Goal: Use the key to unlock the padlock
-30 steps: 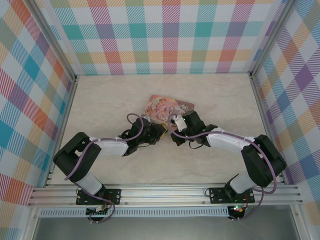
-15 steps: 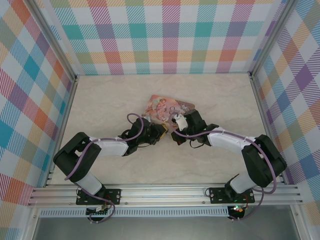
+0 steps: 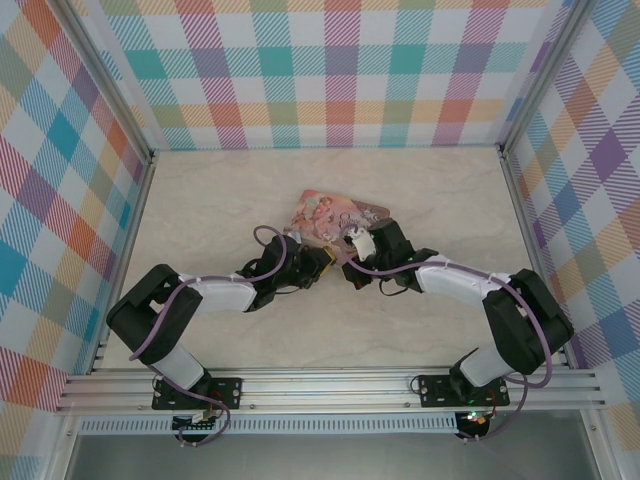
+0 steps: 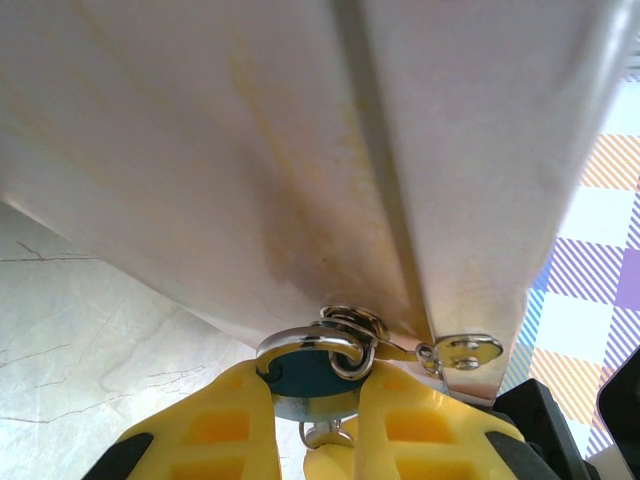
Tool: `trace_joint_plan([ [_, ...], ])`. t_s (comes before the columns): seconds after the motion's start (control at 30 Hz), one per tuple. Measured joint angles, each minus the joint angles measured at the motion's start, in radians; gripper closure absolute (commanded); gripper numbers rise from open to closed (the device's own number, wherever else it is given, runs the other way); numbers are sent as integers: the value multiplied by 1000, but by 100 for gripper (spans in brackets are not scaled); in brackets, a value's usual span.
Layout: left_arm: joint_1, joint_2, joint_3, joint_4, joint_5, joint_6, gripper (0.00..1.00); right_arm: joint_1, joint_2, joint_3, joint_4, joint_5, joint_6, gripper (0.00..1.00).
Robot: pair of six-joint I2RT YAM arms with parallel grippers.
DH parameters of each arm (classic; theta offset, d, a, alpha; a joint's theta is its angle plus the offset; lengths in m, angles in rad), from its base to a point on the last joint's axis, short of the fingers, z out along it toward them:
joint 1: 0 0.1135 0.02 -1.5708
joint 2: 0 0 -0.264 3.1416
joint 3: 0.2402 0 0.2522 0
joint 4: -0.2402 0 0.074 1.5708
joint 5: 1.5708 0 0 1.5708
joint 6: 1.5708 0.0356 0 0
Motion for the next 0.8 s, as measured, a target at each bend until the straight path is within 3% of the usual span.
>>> trace_joint_plan([
  [0.5, 7, 0, 0, -5, -18, 3, 100, -55, 35, -31, 121, -144, 45, 98],
  [0.8, 7, 1, 0, -10, -28, 2, 100, -60, 76, -31, 141, -153, 72, 98],
])
